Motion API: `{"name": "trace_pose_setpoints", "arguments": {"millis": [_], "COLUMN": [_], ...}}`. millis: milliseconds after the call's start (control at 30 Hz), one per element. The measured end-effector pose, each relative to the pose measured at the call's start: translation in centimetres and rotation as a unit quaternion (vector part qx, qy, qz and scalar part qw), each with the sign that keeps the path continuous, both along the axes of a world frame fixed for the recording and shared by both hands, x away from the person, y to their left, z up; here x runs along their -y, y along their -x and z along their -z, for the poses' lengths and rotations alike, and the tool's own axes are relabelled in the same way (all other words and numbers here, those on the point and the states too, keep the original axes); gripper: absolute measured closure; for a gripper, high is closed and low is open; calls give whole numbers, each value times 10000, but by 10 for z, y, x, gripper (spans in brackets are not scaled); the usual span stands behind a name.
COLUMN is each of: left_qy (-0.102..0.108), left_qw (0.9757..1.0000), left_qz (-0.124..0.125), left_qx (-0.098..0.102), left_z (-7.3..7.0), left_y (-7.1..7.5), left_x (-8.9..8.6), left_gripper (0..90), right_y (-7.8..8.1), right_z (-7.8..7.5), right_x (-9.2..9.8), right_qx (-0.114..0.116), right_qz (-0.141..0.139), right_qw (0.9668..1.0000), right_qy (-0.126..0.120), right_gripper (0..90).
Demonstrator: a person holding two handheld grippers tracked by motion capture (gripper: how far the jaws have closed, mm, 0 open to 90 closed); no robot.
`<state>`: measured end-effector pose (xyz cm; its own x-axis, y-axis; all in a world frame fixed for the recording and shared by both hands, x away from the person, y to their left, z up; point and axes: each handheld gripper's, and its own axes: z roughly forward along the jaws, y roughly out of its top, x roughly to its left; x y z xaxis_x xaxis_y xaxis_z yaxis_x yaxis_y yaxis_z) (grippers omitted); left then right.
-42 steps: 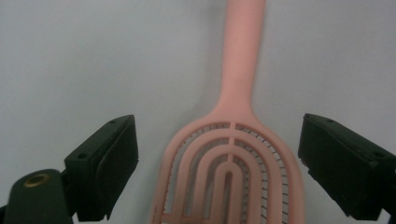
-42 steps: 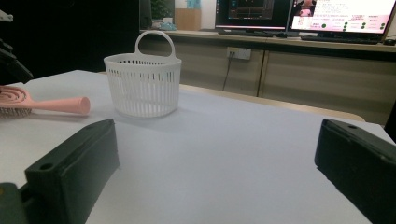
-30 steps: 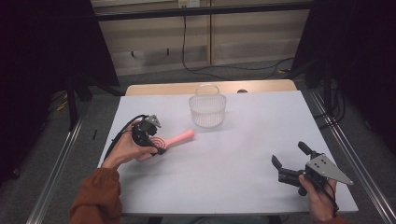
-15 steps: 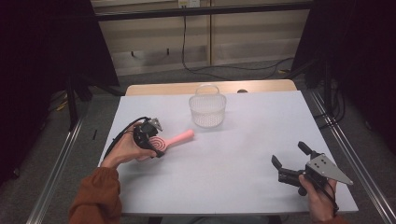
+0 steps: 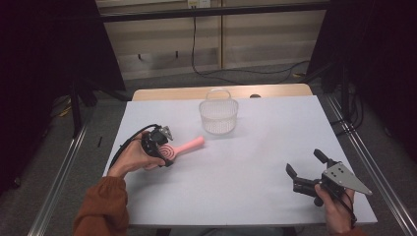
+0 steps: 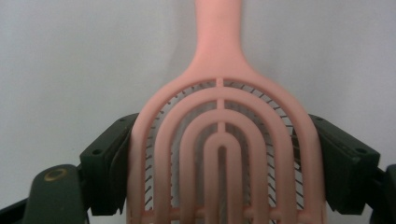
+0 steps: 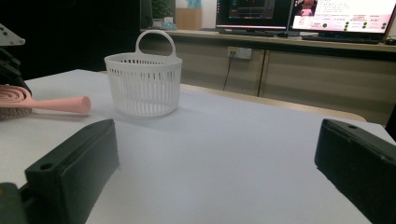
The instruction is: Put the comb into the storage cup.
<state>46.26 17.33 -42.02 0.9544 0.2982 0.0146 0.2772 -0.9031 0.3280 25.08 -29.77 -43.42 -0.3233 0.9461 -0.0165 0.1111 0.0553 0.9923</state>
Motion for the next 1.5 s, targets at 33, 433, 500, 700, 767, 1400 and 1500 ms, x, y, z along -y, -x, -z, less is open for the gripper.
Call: {"name": "trace_pose_setpoints", "arguments": {"millis": [33, 433, 500, 700, 767, 1400, 1500], "left_qy": [-10, -163, -155, -237, -210, -152, -139], "left_qw": [10000, 9998, 9998, 9995, 9992, 9985, 9987], "left_qz": [-8, -69, -97, -191, -263, -509, -475], "left_qx": [-5, -67, -65, -110, -209, -132, -110], "left_z": [0, 3, 3, 3, 3, 2, 1], "left_y": [0, 0, 0, -1, -2, 0, 1], "left_x": [0, 1, 2, 2, 2, 0, 0], "left_gripper": [187, 183, 188, 192, 192, 195, 195], "right_y": [0, 0, 0, 0, 0, 0, 0], "right_z": [0, 0, 0, 0, 0, 0, 0], "right_x": [0, 0, 0, 0, 0, 0, 0], "right_qx": [-2, 1, 3, 4, 2, 17, 16], "right_qz": [-12, 7, -3, -2, -5, 9, 7], "right_qw": [10000, 10000, 10000, 10000, 10000, 10000, 10000], "right_qy": [0, 1, -2, -3, 3, 3, 18], "right_gripper": [0, 0, 0, 0, 0, 0, 0]}}
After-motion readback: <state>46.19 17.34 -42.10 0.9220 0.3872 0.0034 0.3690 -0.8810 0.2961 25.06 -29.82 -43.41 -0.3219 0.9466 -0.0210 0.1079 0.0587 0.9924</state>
